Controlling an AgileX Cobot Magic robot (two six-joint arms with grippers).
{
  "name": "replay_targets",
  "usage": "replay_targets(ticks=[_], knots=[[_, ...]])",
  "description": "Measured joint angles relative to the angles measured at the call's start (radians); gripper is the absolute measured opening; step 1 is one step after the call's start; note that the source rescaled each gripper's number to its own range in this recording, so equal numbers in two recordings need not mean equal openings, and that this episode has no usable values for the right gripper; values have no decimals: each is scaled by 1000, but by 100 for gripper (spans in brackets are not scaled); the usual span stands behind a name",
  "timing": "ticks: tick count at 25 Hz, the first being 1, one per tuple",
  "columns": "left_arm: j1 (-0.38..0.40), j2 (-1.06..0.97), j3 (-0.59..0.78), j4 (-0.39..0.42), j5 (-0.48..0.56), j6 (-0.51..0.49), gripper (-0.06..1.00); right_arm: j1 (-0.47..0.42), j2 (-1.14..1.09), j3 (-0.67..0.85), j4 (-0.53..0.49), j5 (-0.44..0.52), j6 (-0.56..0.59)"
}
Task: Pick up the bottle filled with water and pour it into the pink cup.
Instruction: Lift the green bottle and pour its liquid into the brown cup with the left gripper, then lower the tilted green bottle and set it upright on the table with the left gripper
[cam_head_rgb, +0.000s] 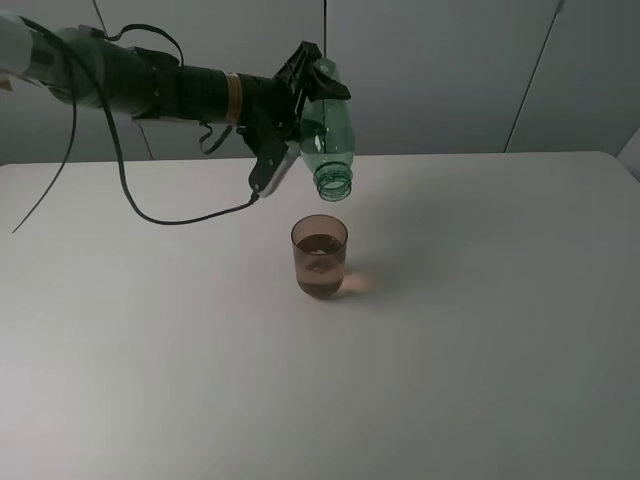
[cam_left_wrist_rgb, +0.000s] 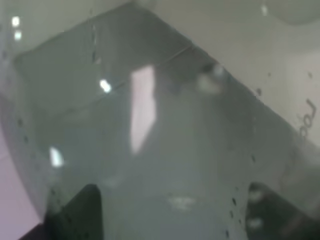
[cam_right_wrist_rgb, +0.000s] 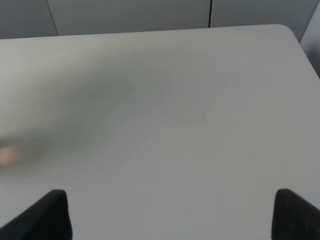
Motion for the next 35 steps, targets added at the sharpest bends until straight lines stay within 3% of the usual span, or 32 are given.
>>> replay_targets(ticks=[7,15,17,19,26,28,30,35], knots=[[41,0,39,-24,25,-337,2,0,0,0,0,0,0],[138,-95,56,-23,30,-1247,2,0,0,0,0,0,0],[161,-125,86,-33,41,-1382,2,0,0,0,0,0,0],[177,-142,138,-100,47,-1430,2,0,0,0,0,0,0],[220,-207,354,-626,58,-1430,2,0,0,0,0,0,0],[235,-248,433,-764,50,-1382,2,0,0,0,0,0,0],[249,-285,515,-851,22,-1303,2,0,0,0,0,0,0],[274,-338,689,-977,-65,-1091,2,0,0,0,0,0,0]])
